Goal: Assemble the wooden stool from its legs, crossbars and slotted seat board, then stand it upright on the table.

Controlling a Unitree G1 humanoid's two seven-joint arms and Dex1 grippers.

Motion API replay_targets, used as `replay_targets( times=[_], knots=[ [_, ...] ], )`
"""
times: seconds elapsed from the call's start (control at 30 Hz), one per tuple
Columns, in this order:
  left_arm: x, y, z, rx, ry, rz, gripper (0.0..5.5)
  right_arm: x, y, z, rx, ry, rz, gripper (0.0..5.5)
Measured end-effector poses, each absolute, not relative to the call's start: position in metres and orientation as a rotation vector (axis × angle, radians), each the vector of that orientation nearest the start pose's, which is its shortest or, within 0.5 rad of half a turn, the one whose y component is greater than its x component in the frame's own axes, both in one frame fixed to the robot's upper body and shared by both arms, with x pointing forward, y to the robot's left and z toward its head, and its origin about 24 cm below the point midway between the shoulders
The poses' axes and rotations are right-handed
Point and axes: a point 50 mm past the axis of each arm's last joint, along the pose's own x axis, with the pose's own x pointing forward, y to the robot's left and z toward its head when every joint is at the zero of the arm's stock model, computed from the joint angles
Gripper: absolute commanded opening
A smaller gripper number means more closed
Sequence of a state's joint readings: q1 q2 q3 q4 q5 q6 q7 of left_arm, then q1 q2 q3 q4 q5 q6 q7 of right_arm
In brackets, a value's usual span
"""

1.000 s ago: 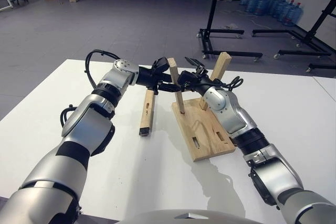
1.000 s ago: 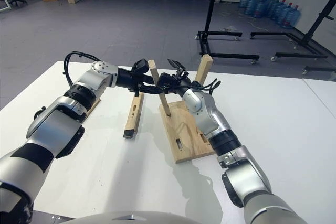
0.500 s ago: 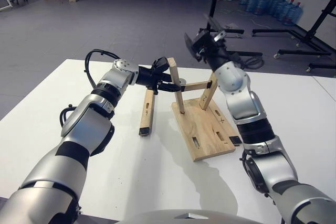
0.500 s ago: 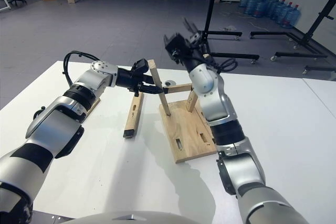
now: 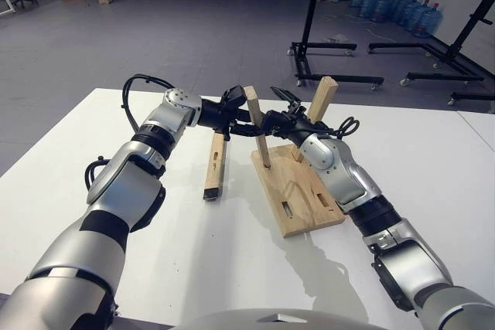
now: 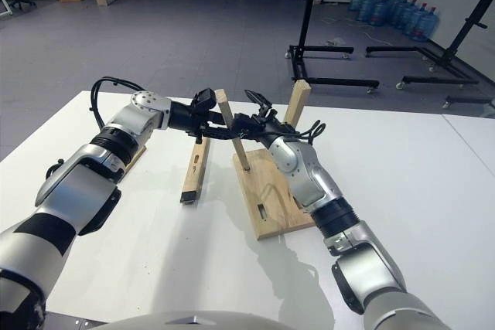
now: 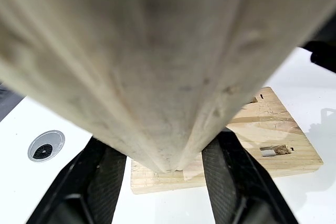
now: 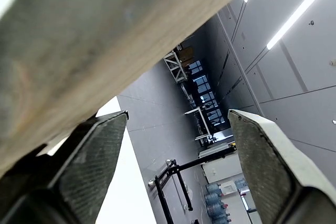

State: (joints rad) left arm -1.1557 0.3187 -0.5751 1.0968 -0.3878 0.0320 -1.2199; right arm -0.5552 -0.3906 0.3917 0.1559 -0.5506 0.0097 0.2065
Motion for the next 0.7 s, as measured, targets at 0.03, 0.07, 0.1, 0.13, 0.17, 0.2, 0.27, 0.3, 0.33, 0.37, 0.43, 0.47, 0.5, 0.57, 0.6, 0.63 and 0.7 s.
replay_targets(
  times=[0.03, 0.07, 0.1, 0.13, 0.17, 0.2, 0.27, 0.3, 0.33, 0.37, 0.43, 0.47, 0.5, 0.57, 0.6, 0.63, 0.7],
  knots=[
    [0.378, 0.087, 0.144, 0.349, 0.32, -1.407, 2.01, 0.328, -0.102, 0.134, -1.095, -0.324, 0.462, 3.57],
    [0.378, 0.088, 0.144, 0.349, 0.32, -1.405, 2.01, 0.326, -0.102, 0.134, -1.084, -0.331, 0.458, 3.57],
    [0.378, 0.088, 0.144, 0.349, 0.321, -1.405, 2.01, 0.324, -0.102, 0.136, -1.057, -0.333, 0.448, 3.57],
    [0.378, 0.088, 0.144, 0.35, 0.321, -1.405, 2.01, 0.324, -0.103, 0.136, -1.018, -0.327, 0.445, 3.57],
    [0.378, 0.088, 0.144, 0.35, 0.32, -1.406, 2.01, 0.324, -0.104, 0.137, -0.965, -0.314, 0.443, 3.57],
    [0.378, 0.088, 0.144, 0.35, 0.32, -1.406, 2.01, 0.324, -0.105, 0.142, -0.871, -0.312, 0.44, 3.57],
    [0.378, 0.088, 0.145, 0.35, 0.32, -1.406, 2.01, 0.326, -0.11, 0.155, -0.685, -0.315, 0.405, 3.57],
    [0.378, 0.088, 0.145, 0.351, 0.319, -1.406, 2.01, 0.328, -0.117, 0.165, -0.579, -0.31, 0.382, 3.57],
    [0.378, 0.088, 0.145, 0.351, 0.318, -1.407, 2.01, 0.332, -0.125, 0.174, -0.475, -0.306, 0.355, 3.57],
    [0.378, 0.088, 0.145, 0.352, 0.317, -1.407, 2.01, 0.335, -0.134, 0.184, -0.373, -0.309, 0.326, 3.57],
    [0.378, 0.088, 0.145, 0.354, 0.315, -1.407, 2.01, 0.338, -0.148, 0.195, -0.259, -0.318, 0.28, 3.57],
    [0.378, 0.088, 0.145, 0.356, 0.313, -1.408, 2.01, 0.338, -0.154, 0.198, -0.22, -0.325, 0.251, 3.57],
    [0.378, 0.088, 0.145, 0.357, 0.312, -1.408, 2.01, 0.338, -0.159, 0.2, -0.198, -0.329, 0.23, 3.57],
    [0.378, 0.088, 0.145, 0.361, 0.309, -1.409, 2.01, 0.339, -0.172, 0.201, -0.155, -0.333, 0.159, 3.57],
    [0.378, 0.088, 0.145, 0.363, 0.308, -1.41, 2.01, 0.339, -0.175, 0.2, -0.14, -0.331, 0.137, 3.57],
    [0.378, 0.089, 0.145, 0.364, 0.308, -1.41, 2.01, 0.34, -0.18, 0.2, -0.128, -0.328, 0.109, 3.57],
    [0.378, 0.089, 0.145, 0.366, 0.306, -1.41, 2.01, 0.341, -0.187, 0.198, -0.103, -0.322, 0.058, 3.57]
  ],
)
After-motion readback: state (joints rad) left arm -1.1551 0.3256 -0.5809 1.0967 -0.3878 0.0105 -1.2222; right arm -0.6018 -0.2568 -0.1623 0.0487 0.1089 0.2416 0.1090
